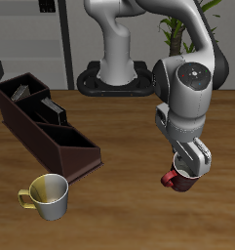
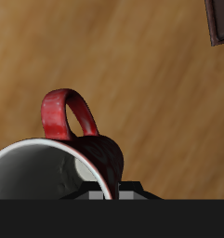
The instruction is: Place the black book into the right desk caddy's front compartment and place the yellow book into the right desk caddy's right compartment and place the red mug into the right desk caddy's left compartment
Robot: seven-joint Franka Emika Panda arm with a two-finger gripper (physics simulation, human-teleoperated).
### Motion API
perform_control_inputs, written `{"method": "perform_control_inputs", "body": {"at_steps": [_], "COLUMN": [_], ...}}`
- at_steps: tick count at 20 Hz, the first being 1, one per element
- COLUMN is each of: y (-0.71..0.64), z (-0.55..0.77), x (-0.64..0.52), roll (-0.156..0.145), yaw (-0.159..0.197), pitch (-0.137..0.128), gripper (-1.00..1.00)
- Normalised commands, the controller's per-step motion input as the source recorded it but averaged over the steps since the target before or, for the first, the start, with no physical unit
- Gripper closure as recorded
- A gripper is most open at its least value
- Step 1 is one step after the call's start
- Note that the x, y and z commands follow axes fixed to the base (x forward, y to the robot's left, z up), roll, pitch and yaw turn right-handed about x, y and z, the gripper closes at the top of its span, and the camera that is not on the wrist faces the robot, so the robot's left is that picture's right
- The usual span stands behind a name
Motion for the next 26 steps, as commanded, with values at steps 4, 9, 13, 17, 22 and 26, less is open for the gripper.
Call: {"method": "perform_control_inputs", "body": {"at_steps": [4, 9, 13, 17, 22, 26], "y": [-0.14, -0.22, -0.18, -0.31, -0.44, -0.31], "z": [0.38, 0.52, 0.29, 0.28, 0.29, 0.21], "x": [-0.14, -0.21, -0.17, -0.20, -0.27, -0.25], "roll": [0.011, 0.075, 0.018, 0.020, 0.000, 0.025], "yaw": [0.209, 0.349, 0.238, 0.255, 0.233, 0.199], "pitch": [-0.076, -0.062, -0.049, -0.032, -0.019, -0.004], "gripper": [1.00, 1.00, 1.00, 1.00, 1.00, 1.00]}}
